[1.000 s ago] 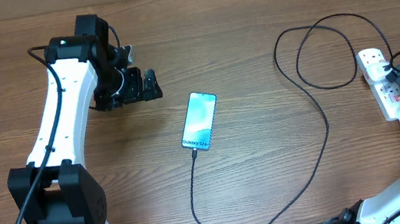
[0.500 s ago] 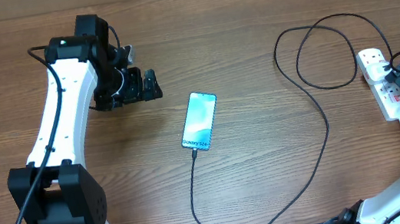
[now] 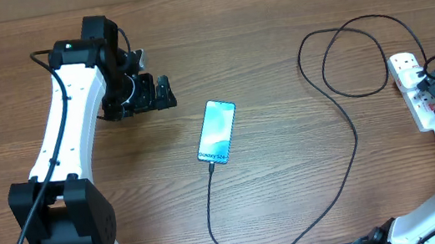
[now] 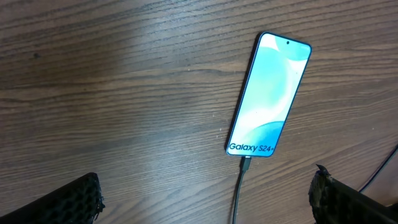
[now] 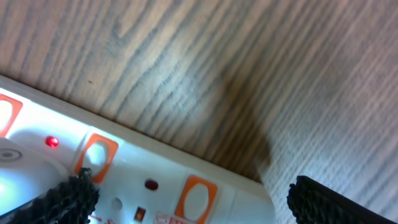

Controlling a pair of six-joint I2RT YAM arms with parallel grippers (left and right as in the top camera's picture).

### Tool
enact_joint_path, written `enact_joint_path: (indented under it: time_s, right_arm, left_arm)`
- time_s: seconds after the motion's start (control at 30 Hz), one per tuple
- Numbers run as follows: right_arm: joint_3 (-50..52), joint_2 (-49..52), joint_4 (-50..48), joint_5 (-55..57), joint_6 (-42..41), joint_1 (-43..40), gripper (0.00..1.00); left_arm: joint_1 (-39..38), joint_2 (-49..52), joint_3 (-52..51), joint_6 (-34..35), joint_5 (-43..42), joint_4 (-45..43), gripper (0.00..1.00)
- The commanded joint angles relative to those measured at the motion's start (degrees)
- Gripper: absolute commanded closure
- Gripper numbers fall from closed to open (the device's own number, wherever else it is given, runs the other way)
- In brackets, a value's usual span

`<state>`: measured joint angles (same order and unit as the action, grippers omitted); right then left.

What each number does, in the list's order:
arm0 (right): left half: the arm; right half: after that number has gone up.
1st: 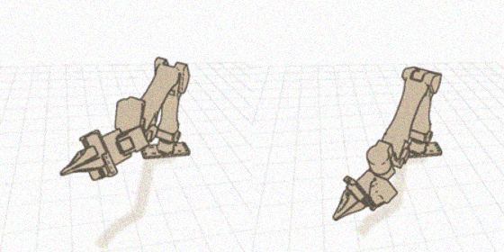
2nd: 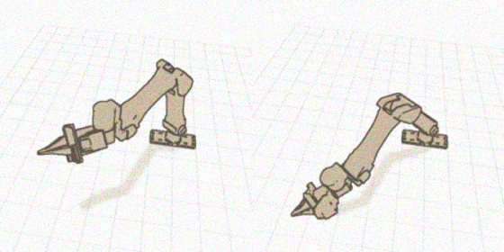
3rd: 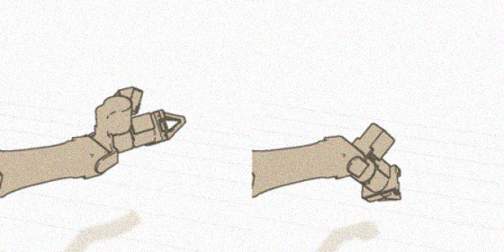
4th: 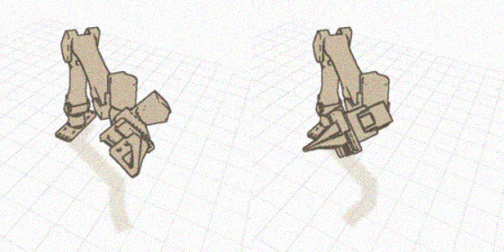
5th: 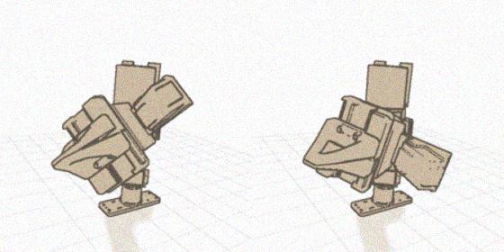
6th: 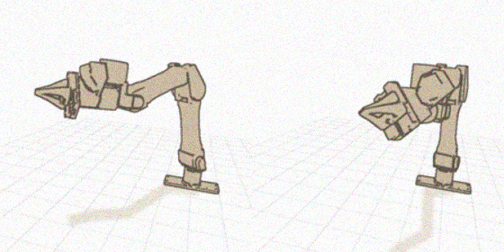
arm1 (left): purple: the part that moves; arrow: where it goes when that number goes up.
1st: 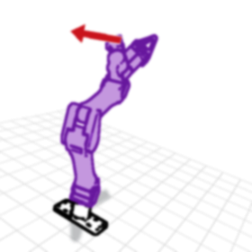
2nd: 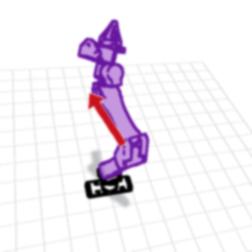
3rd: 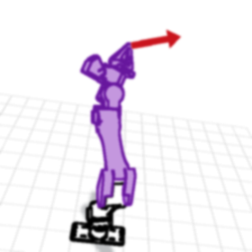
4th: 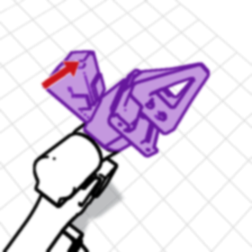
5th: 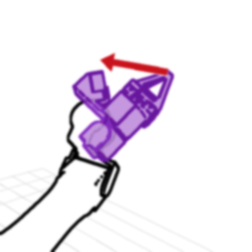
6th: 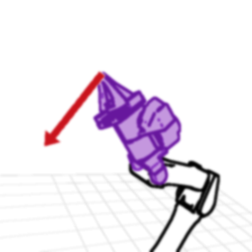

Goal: Plug charger to phone and switch on socket
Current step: 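Press the power strip's orange switch down with the right gripper, then lift the right gripper off the power strip and pull back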

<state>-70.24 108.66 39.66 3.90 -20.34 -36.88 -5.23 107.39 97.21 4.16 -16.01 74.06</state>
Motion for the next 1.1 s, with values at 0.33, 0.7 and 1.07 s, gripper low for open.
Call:
enact_joint_path:
  time_s: [0.33,0.7,1.07]
  right_arm:
    - [2.36,-10.36,4.28,-2.58,1.2,0.28,0.01]
    - [4.24,-12.2,5.42,-14.91,8.81,5.44,0.18]
    - [8.48,-12.17,0.7,-10.78,13.6,23.61,0.18]
  left_arm:
    - [0.07,-0.63,0.04,0.35,0.07,0.0,0.0]
    - [0.07,-0.63,0.04,0.35,0.07,-0.02,0.0]
    - [0.07,-0.63,0.04,0.35,0.09,0.0,0.0]
